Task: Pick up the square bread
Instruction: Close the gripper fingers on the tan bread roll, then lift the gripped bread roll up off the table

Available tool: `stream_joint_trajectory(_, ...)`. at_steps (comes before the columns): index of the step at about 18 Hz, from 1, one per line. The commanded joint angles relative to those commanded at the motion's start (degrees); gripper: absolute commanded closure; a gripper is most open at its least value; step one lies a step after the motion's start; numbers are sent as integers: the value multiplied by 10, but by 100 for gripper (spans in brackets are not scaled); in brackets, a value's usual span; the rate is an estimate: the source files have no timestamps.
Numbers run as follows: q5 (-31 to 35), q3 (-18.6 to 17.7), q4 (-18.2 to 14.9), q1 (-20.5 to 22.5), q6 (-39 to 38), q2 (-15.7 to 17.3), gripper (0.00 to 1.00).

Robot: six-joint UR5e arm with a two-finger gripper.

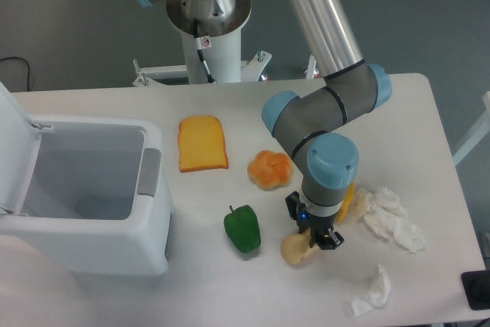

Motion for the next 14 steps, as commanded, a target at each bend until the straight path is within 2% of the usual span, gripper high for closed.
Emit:
stream_joint_trajectory(3, 0, 4, -1, 2, 5, 7, 75)
stream_joint_trajectory(8, 2, 23, -7, 5, 5, 39, 75)
stream_joint_trajectory(14, -4, 26, -75, 11, 6, 97, 75)
